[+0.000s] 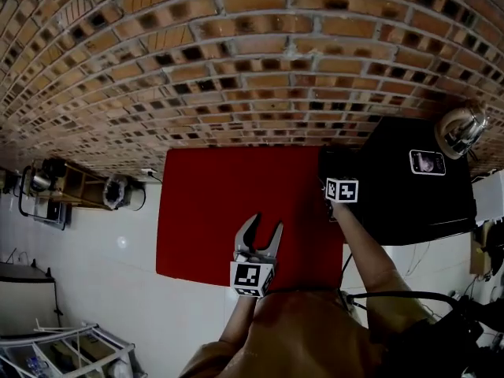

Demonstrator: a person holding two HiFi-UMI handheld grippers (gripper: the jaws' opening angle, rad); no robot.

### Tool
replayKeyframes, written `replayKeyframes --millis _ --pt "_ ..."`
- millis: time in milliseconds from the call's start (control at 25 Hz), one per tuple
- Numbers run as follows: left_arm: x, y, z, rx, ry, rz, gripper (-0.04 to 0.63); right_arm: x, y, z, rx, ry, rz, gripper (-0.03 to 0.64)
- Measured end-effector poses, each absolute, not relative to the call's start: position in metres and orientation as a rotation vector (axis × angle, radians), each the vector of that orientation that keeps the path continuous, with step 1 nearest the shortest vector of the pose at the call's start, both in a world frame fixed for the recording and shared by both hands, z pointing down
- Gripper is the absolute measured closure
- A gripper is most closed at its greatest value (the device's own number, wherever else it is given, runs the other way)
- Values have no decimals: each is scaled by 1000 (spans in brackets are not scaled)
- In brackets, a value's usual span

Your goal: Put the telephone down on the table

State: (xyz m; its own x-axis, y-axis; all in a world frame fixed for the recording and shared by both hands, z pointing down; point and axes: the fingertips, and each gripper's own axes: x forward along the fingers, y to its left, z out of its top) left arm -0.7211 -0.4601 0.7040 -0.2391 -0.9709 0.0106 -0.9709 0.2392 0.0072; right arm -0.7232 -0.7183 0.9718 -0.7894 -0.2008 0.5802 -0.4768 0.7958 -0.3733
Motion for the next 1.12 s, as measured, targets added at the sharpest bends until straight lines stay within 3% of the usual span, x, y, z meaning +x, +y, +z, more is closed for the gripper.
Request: replayKeyframes --millis 360,480,600,880,1120 --pt "-750 -450 737 1816 -2490 78 373 -747 -755 1095 612 -2250 709 319" --pt "-751 -453 739 1801 -2464 69 373 -750 -749 1097 583 -2286 715 309" --pt "-751 -459 737 1852 -2475 19 373 -751 -731 1043 539 -2412 694 169" --pt "-733 -486 720 1895 -2389 -88 373 -715 -671 893 344 -2736 624 172" --pt "-712 -501 691 1958 -2380 -110 373 -633 -623 709 415 -3146 182 172"
